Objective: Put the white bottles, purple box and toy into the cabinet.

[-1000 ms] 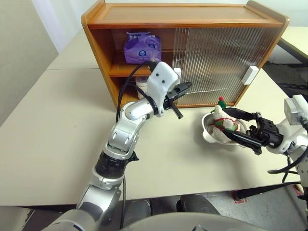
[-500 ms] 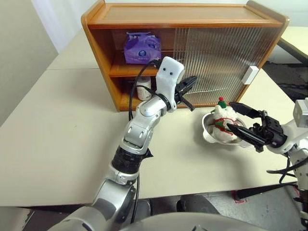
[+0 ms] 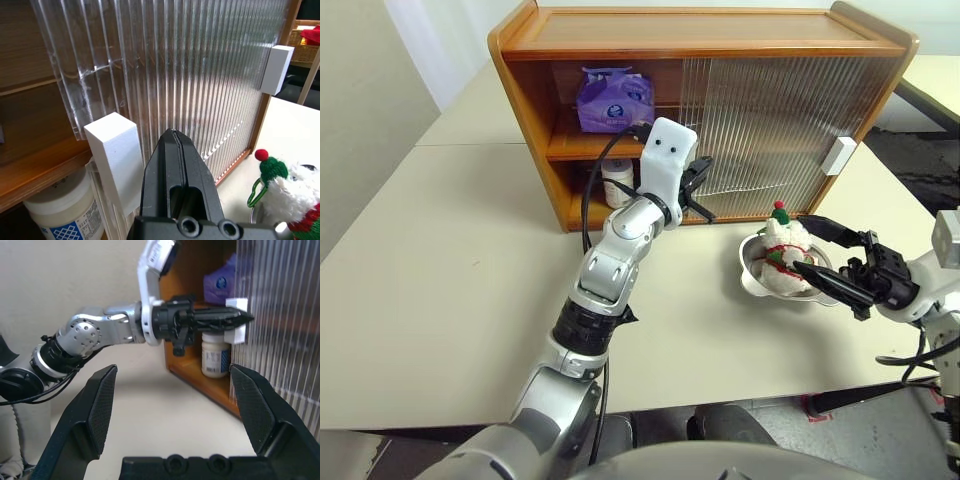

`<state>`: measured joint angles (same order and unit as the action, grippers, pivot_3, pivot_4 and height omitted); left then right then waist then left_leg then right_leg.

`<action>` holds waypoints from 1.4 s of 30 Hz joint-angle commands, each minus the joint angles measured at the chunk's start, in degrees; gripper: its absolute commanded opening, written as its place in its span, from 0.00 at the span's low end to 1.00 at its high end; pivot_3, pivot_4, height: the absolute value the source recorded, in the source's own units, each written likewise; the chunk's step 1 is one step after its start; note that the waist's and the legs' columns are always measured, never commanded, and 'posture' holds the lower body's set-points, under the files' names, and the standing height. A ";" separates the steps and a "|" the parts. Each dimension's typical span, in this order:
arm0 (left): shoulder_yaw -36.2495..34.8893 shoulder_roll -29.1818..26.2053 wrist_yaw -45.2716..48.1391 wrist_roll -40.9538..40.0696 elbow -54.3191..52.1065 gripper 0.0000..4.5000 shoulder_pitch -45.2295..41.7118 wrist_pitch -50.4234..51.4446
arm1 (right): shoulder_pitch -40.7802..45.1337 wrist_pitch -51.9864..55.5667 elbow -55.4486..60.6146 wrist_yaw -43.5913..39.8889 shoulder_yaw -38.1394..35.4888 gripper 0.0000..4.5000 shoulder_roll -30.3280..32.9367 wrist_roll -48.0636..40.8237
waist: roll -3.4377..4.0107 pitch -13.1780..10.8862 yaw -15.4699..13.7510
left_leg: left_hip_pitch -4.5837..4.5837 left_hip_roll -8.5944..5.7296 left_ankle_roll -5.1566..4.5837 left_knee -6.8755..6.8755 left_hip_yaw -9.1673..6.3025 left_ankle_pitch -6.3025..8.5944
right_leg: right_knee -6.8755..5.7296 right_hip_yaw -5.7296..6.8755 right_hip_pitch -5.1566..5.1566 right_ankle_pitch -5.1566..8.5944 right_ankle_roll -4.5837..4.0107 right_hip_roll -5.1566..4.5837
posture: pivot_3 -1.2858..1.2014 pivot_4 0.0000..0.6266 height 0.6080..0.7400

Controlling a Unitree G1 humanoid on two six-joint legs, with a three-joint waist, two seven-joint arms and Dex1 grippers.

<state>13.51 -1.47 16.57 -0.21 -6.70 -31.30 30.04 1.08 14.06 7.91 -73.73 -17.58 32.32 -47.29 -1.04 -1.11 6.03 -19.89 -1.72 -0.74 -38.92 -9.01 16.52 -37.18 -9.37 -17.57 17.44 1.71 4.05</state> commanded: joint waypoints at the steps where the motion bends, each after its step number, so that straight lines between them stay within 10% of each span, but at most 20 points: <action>1: -0.36 -0.16 -1.92 1.21 -0.19 0.01 0.58 0.45 | 0.63 -0.46 -1.18 -1.30 -0.99 1.00 0.46 -0.70 | 0.00 0.00 -0.02 | 0.00 0.00 0.00 0.00 0.00 0.00 | 0.00 0.00 0.00 -0.02 -0.03 0.00 | 0.45 0.00 1.00; 42: -12.45 -6.39 -11.36 1.18 -10.94 0.01 7.51 4.63 | 1.79 0.55 -2.12 -2.78 0.28 1.00 1.22 0.07 | -0.01 -0.01 0.24 | 0.21 0.05 0.05 0.03 0.08 -0.34 | -0.04 0.05 0.08 -0.11 -0.47 0.06 | 0.47 0.00 1.00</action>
<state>3.60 -7.03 6.41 0.46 -16.86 -24.47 33.53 2.33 14.24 6.10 -76.22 -17.56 32.90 -47.26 -1.05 -1.11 6.27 -19.68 -1.66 -0.69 -38.89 -8.93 16.18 -37.22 -9.31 -17.49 17.33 1.23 4.12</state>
